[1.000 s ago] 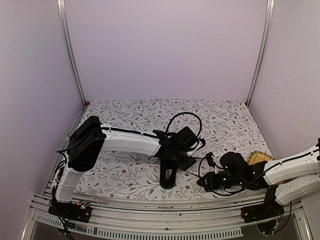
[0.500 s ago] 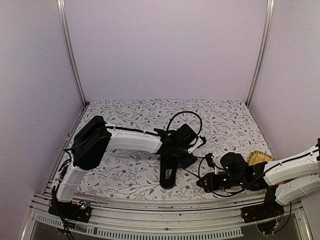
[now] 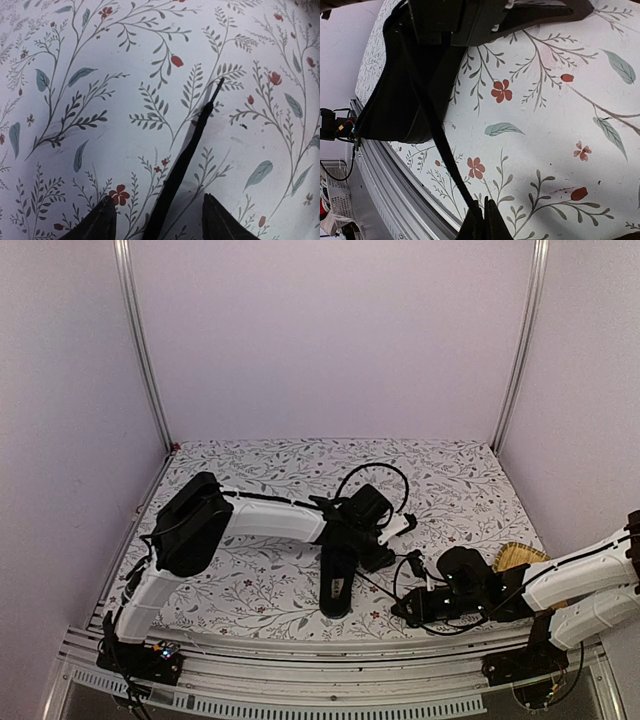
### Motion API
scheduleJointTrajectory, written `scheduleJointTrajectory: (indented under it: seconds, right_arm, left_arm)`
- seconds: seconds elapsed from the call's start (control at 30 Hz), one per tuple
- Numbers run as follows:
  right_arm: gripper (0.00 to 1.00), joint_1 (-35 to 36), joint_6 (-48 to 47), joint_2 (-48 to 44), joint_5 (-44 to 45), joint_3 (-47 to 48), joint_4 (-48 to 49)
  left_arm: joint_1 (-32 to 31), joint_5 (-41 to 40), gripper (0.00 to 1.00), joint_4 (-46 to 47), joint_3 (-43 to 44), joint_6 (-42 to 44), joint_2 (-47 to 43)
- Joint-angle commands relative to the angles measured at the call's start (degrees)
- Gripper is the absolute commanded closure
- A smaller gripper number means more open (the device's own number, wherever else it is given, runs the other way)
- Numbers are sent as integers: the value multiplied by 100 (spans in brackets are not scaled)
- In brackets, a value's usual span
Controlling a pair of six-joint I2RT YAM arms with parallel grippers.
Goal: Tie the shoes
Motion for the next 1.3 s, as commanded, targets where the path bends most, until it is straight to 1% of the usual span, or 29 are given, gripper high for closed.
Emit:
scheduleJointTrajectory:
  seconds: [0.0, 0.07, 0.1, 0.13, 0.23, 0.27, 0.3, 0.4, 0.5, 0.6, 0.7, 0.8, 0.9, 1.03, 1.17, 1.27]
  right_arm:
    - [98, 41, 36, 102, -70, 45, 122]
    - [98, 38, 24, 120, -69, 82, 122]
    - [98, 38, 21, 123, -61, 91, 122]
    - [98, 38, 15, 123, -58, 95, 122]
    - [98, 41, 9, 121, -44, 143, 114]
    - [98, 40, 7, 115, -35, 144, 113]
    - [98, 35, 10, 107, -21, 152, 107]
    - [98, 40, 27, 72, 43, 178, 43]
    - [98, 43, 67, -27, 176, 239, -140]
    - [98, 43, 106, -185, 354, 336, -362]
    - [98, 40, 115, -292, 474, 488, -564]
    - [98, 36, 85, -334, 555, 704, -776]
    - [98, 40, -2, -233, 763, 1149, -1231]
    - [98, 22, -348, 36, 1181, 1871, -1911]
    - [97, -121, -721, 541, 1250, 2607, -2132]
    - [97, -300, -1035, 1043, 1202, 3133, -2172]
  left_arm:
    - [71, 307, 46, -83, 193, 241, 227]
    - [69, 265, 52, -157, 257, 305, 313]
    - [67, 229, 57, -205, 290, 349, 353]
    - [65, 188, 63, -242, 319, 380, 388]
    - [64, -32, 89, -212, 266, 432, 421]
    - [75, -72, 96, -163, 211, 431, 393]
    - [72, -108, 100, -104, 149, 390, 358]
    - [73, -282, 100, 233, -78, 130, 81]
    - [86, -612, 100, 835, -438, -273, -436]
    - [158, -606, 100, 1330, -916, -780, -1111]
    - [254, -432, 100, 1707, -1495, -1305, -1847]
    - [346, -341, 100, 1966, -2269, -1669, -2791]
    - [501, -248, 100, 2185, -3097, -2059, -3635]
    - [775, -38, 100, 2313, -4048, -2466, -4664]
    - [964, 250, 100, 2185, -4625, -2620, -5369]
    - [1118, 597, 100, 2270, -5095, -2726, -5721]
